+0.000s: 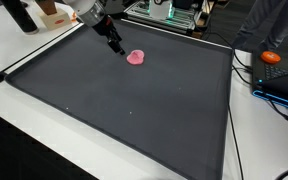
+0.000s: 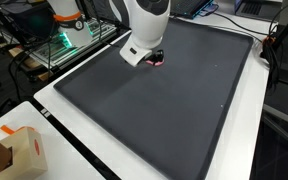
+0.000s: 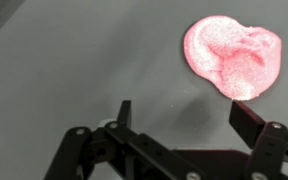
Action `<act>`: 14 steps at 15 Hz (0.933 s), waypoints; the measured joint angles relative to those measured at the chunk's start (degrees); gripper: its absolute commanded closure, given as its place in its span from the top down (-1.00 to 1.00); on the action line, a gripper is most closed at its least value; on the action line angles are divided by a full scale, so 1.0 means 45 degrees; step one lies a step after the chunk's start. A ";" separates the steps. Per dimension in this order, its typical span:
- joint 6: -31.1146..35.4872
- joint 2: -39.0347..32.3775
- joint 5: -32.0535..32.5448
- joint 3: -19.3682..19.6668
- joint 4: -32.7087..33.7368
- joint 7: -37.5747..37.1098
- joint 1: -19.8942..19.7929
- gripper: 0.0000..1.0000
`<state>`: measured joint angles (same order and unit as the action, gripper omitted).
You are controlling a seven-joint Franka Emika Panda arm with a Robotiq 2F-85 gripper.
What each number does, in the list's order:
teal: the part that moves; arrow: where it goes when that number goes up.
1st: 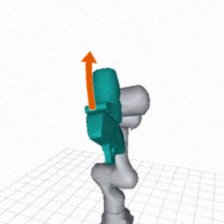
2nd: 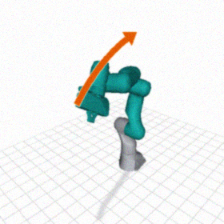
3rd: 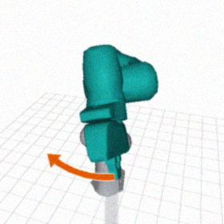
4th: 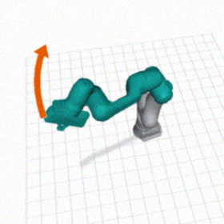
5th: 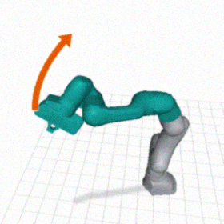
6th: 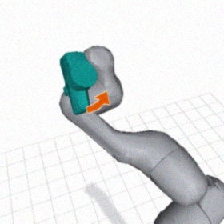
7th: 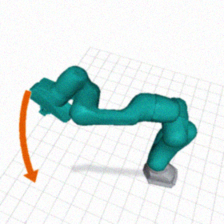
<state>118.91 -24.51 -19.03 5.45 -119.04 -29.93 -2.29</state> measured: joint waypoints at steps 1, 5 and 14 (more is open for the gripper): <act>0.0000 0.0000 -0.0392 0.0055 -0.0050 -0.0151 -0.0114 1.00; -0.0004 -0.0006 -0.2184 0.0142 -0.0320 -0.0684 -0.0528 1.00; -0.0262 -0.0214 -0.6201 0.0143 -0.0793 -0.0861 -0.1118 1.00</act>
<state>117.73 -25.48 -46.93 6.10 -122.61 -33.80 -7.33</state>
